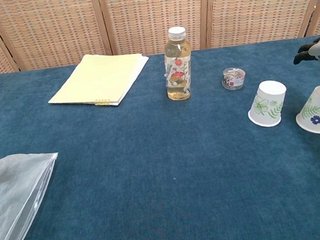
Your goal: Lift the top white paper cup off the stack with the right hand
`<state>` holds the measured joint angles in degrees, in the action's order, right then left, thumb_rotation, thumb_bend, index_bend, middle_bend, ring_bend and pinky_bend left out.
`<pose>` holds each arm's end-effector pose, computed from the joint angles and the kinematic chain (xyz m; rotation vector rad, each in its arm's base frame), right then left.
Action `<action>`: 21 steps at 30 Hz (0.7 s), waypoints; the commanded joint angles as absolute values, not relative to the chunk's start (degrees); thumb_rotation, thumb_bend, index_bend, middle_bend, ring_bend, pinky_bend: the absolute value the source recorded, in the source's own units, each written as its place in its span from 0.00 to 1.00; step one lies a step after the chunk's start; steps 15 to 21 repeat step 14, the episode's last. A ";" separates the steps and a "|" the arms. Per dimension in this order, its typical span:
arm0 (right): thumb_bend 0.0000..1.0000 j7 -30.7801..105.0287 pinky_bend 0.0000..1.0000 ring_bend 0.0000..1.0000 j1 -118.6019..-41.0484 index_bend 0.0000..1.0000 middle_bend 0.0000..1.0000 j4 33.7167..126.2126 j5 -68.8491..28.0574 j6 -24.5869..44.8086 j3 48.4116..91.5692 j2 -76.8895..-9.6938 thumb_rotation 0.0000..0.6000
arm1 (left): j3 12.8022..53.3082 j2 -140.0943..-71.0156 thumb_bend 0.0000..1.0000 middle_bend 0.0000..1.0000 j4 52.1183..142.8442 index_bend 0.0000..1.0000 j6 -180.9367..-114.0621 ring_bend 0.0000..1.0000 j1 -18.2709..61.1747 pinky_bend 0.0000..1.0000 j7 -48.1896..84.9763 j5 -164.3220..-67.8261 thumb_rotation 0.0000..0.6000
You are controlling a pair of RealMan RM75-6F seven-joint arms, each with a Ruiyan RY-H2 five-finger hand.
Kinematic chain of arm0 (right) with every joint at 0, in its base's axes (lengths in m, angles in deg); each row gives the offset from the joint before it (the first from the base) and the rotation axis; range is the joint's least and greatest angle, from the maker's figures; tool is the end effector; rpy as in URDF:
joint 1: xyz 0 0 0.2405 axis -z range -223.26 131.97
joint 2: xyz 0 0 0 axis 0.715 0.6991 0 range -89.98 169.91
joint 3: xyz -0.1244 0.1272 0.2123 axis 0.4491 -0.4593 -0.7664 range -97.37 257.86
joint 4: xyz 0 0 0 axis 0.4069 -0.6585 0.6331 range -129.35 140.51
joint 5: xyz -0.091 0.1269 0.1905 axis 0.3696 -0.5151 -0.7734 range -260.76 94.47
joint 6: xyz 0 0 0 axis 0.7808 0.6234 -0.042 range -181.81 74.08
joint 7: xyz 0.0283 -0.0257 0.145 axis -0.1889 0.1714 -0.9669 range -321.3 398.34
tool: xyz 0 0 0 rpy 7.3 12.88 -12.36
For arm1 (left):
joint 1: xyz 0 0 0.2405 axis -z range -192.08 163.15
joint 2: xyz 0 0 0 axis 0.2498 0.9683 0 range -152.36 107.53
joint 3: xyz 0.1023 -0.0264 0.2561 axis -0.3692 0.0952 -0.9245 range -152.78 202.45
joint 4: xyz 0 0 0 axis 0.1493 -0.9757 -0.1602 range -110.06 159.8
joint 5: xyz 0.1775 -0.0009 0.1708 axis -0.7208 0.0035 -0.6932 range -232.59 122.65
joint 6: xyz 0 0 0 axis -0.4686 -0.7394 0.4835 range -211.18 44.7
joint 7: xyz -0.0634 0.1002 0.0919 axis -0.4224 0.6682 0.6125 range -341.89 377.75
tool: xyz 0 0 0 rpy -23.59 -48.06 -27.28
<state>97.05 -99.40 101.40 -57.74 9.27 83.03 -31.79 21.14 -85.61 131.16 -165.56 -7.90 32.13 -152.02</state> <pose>-0.2322 -0.3871 0.0442 1.7607 -0.6038 0.1091 -0.2651 0.1624 0.0922 -1.6716 -0.8709 -0.9375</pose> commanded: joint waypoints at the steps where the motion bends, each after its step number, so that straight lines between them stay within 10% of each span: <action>1: 0.20 97.47 0.00 0.00 -99.23 0.05 0.00 104.58 -58.90 11.10 82.56 -29.76 1.00 | 21.17 -85.41 0.15 0.00 131.11 0.00 -165.87 0.00 -8.04 0.00 31.70 -151.95 1.00; 14: 0.20 71.96 0.00 0.00 -80.38 0.05 0.00 117.78 -21.55 26.39 90.58 -24.68 1.00 | 21.25 -84.93 0.15 0.00 130.28 0.00 -165.47 0.00 -8.10 0.00 29.59 -150.52 1.00; 21: 0.20 71.96 0.00 0.00 -80.38 0.05 0.00 117.78 -21.55 26.39 90.58 -24.68 1.00 | 21.25 -84.93 0.15 0.00 130.28 0.00 -165.47 0.00 -8.10 0.00 29.59 -150.52 1.00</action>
